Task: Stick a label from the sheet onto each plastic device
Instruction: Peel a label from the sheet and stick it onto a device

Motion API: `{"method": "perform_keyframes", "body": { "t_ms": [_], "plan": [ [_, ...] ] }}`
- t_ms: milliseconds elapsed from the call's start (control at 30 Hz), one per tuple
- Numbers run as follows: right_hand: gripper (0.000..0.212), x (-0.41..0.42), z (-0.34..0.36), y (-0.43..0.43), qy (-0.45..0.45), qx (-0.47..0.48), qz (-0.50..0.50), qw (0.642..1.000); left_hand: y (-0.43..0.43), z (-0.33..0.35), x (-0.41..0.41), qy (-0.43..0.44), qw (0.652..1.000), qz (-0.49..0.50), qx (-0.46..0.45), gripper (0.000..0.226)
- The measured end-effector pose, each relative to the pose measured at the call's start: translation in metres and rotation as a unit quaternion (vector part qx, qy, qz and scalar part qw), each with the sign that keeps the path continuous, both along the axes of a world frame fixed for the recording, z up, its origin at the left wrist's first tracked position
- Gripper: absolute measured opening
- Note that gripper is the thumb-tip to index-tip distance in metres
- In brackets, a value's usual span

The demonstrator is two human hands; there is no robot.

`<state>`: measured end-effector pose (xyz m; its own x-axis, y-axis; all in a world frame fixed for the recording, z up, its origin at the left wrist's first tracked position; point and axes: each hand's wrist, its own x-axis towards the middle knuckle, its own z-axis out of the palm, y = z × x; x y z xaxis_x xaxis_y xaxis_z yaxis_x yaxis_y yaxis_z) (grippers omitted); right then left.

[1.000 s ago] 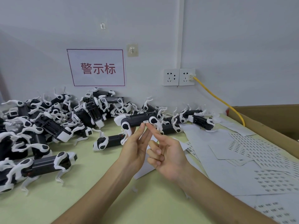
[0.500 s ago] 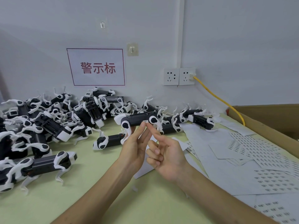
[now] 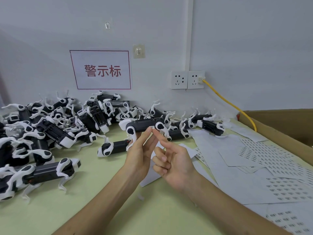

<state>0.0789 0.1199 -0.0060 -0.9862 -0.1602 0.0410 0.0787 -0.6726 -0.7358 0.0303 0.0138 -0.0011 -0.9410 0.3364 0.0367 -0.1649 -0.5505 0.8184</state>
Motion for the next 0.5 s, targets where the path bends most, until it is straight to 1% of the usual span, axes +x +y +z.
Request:
{"method": "perform_keyframes", "body": {
  "t_ms": [133,167,267,333,400,500],
  "plan": [
    [0.044,0.0000,-0.0003,0.0002,0.001,0.010,-0.003,1.000,0.0002,-0.0016,-0.0002,-0.010,1.000,0.026,-0.007,0.008],
    [0.043,-0.0002,-0.0006,0.0001,0.000,0.012,-0.004,1.000,0.0007,-0.0018,-0.0002,-0.016,0.999,0.036,-0.008,0.013],
    [0.041,-0.0007,-0.0015,-0.0002,-0.002,0.017,-0.001,1.000,0.0032,-0.0024,-0.0003,-0.032,0.995,0.092,0.012,0.047],
    [0.039,-0.0007,-0.0017,-0.0003,-0.001,0.023,0.008,1.000,0.0044,-0.0027,-0.0010,-0.040,0.991,0.124,0.018,0.064],
    [0.038,-0.0007,-0.0018,-0.0005,0.000,0.029,0.014,0.999,0.0040,-0.0036,-0.0032,-0.051,0.988,0.142,0.021,0.073],
    [0.038,-0.0022,-0.0020,-0.0003,0.004,0.036,0.012,0.999,0.0037,-0.0033,-0.0035,-0.063,0.985,0.159,0.012,0.073]
  ]
}}
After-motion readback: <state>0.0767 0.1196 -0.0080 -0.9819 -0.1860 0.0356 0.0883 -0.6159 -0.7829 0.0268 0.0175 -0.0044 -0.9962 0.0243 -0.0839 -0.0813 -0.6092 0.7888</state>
